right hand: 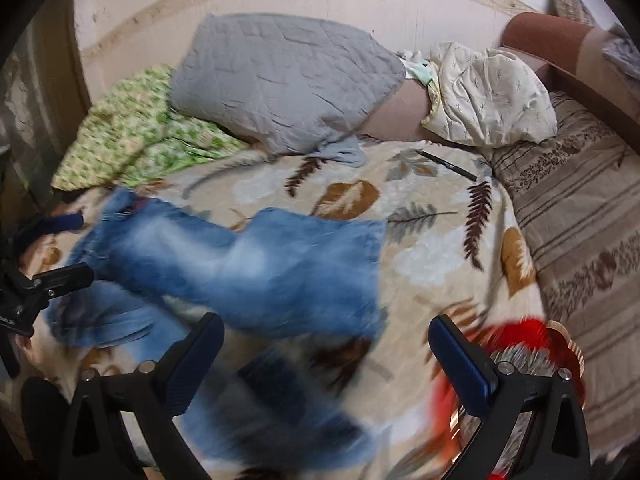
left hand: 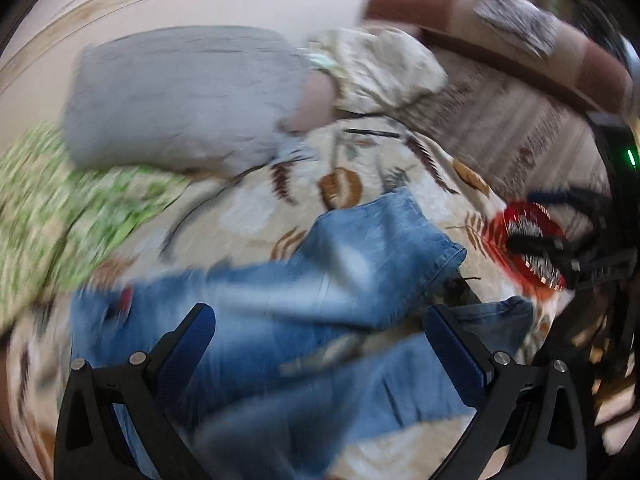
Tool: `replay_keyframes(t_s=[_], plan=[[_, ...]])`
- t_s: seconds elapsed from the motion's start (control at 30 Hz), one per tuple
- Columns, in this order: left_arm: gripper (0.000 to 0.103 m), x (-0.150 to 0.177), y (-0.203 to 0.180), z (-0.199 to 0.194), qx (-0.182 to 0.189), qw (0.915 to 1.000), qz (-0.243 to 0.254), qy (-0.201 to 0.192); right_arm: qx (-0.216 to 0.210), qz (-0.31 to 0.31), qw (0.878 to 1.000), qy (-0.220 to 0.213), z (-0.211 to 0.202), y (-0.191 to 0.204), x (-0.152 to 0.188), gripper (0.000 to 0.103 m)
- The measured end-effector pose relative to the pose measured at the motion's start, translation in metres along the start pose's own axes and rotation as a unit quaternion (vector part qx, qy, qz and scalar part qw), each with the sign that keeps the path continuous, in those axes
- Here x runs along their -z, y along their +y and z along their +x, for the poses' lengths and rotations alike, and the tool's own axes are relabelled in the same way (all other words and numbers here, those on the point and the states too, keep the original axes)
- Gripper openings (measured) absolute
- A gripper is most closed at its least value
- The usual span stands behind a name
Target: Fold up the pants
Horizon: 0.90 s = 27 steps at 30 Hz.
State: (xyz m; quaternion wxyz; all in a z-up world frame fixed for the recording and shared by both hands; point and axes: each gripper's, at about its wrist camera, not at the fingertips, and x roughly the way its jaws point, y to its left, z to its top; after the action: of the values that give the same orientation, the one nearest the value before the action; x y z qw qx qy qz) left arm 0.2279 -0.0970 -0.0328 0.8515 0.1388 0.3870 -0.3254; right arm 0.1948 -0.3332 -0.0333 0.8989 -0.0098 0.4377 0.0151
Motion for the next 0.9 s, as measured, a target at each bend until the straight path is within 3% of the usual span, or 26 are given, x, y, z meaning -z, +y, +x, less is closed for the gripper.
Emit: replay_keyframes(t_s=[0.07, 0.2, 0.37, 0.43, 0.57, 0.67, 0.73, 0.77, 0.83, 0.87, 0.9], plan=[[0.103, -0.016, -0.002, 0.024, 0.026, 0.9983, 0.051, 0.012, -0.003, 0.0, 1.0, 0.011, 0.016, -0.01, -0.013, 0.103], [0.103, -0.043, -0.001, 0.069, 0.069, 0.989, 0.124, 0.043, -0.053, 0.021, 0.998, 0.026, 0.051, -0.032, -0.037, 0.103], [0.103, -0.064, 0.011, 0.111, 0.123, 0.981, 0.142, 0.051, -0.075, 0.067, 0.993, 0.068, 0.107, -0.053, -0.051, 0.098], [0.103, -0.068, 0.012, 0.126, 0.131, 0.9776, 0.155, 0.056, -0.086, 0.084, 0.989, 0.088, 0.13, -0.061, -0.054, 0.083], [0.103, -0.073, 0.014, 0.157, 0.134, 0.9692, 0.188, 0.085, -0.094, 0.099, 0.985, 0.103, 0.16, -0.07, -0.056, 0.083], [0.103, -0.076, 0.021, 0.177, 0.148, 0.9683, 0.175, 0.099, -0.102, 0.108, 0.983, 0.112, 0.175, -0.073, -0.056, 0.082], [0.099, -0.076, 0.023, 0.185, 0.162, 0.9685, 0.16, 0.1, -0.114, 0.106, 0.981, 0.117, 0.183, -0.07, -0.057, 0.069], [0.093, -0.075, 0.023, 0.189, 0.17, 0.9677, 0.155, 0.104, -0.119, 0.102, 0.98, 0.12, 0.185, -0.068, -0.057, 0.065], [0.075, -0.071, 0.019, 0.198, 0.174, 0.9648, 0.157, 0.12, -0.122, 0.086, 0.981, 0.128, 0.191, -0.06, -0.057, 0.042], [0.059, -0.068, 0.017, 0.202, 0.174, 0.9632, 0.159, 0.129, -0.121, 0.079, 0.981, 0.131, 0.192, -0.057, -0.056, 0.037], [0.049, -0.065, 0.015, 0.205, 0.175, 0.9614, 0.162, 0.137, -0.12, 0.071, 0.982, 0.129, 0.192, -0.054, -0.055, 0.029]])
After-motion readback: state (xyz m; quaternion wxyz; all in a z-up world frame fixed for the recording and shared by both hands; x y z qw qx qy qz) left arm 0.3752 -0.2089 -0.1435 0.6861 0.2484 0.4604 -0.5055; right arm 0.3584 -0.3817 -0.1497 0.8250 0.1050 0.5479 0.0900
